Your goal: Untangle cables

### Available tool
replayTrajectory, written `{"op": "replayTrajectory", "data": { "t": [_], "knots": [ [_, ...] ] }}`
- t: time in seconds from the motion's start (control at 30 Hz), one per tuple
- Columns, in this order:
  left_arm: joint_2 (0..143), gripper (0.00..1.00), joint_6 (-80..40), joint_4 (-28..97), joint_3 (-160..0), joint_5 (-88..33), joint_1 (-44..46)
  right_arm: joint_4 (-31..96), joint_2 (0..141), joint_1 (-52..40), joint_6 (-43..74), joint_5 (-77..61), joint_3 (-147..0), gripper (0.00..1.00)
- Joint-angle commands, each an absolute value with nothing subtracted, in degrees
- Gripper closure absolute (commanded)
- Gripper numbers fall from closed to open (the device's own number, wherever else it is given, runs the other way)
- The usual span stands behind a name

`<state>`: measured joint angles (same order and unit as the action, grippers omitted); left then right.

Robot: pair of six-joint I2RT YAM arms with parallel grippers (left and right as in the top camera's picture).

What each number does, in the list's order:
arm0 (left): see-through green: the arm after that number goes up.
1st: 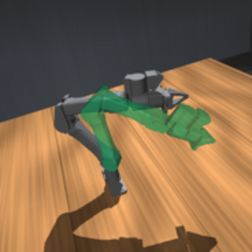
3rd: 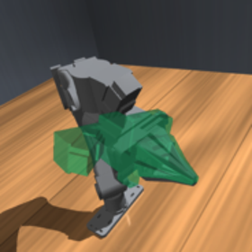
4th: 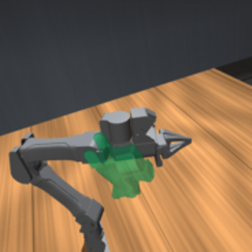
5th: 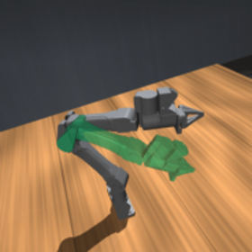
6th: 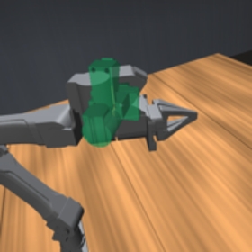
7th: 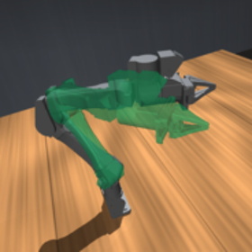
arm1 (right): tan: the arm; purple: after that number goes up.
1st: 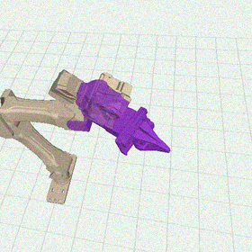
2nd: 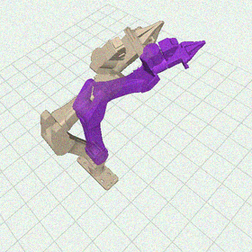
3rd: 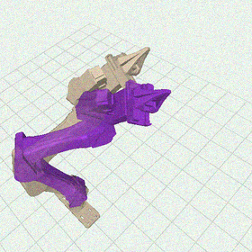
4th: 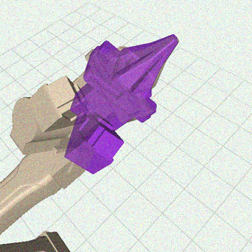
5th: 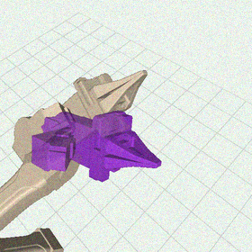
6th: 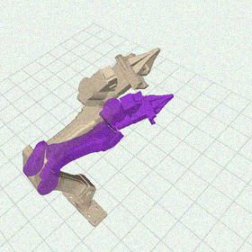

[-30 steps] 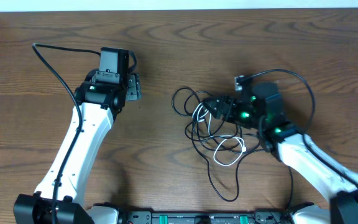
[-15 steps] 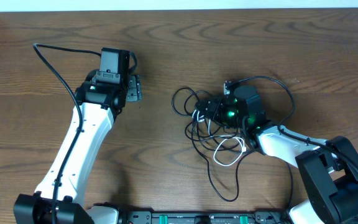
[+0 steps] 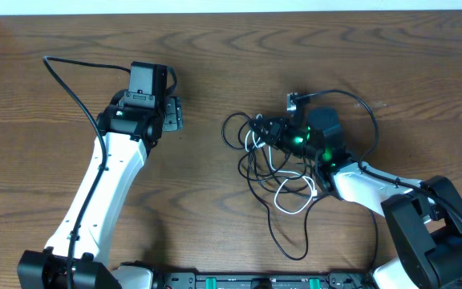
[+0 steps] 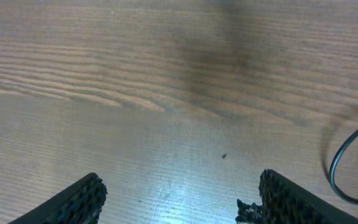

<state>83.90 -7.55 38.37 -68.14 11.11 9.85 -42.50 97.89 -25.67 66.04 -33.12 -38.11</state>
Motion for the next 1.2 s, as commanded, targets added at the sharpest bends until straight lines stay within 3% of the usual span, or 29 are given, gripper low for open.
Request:
{"op": "replayTrajectory", "data": {
  "t": [0.0, 0.33, 0.67, 0.83, 0.9, 0.97, 1.17],
  "knots": [
    [84.1, 0.21, -8.1, 38.4, -68.8, 12.0, 9.7, -49.5, 97.9, -25.2, 72.7, -38.3, -38.3, 0.99],
    [84.2, 0.21, -8.1, 38.4, -68.8, 9.4, 9.7, -76.8, 97.9, -23.5, 88.1, -39.8, -38.3, 0.99],
    [84.2, 0.20, -8.0, 38.3, -68.8, -5.5, 9.7, -77.1, 97.9, -22.8, 86.9, -40.5, -38.4, 0.99],
    [84.2, 0.20, -8.0, 38.3, -68.8, -6.5, 9.7, -68.3, 97.9, -22.8, 82.8, -40.4, -38.4, 0.83],
    [84.2, 0.20, -8.0, 38.3, -68.8, -6.5, 9.7, -64.6, 97.9, -22.8, 80.9, -39.3, -38.4, 0.57],
    [84.2, 0.20, -8.0, 38.3, -68.8, -6.5, 9.7, -62.2, 97.9, -22.7, 79.3, -37.9, -38.4, 0.45],
    [84.2, 0.20, -8.0, 39.1, -68.8, -6.5, 9.7, -57.8, 97.9, -22.2, 75.0, -34.3, -38.4, 0.32]
  ]
}}
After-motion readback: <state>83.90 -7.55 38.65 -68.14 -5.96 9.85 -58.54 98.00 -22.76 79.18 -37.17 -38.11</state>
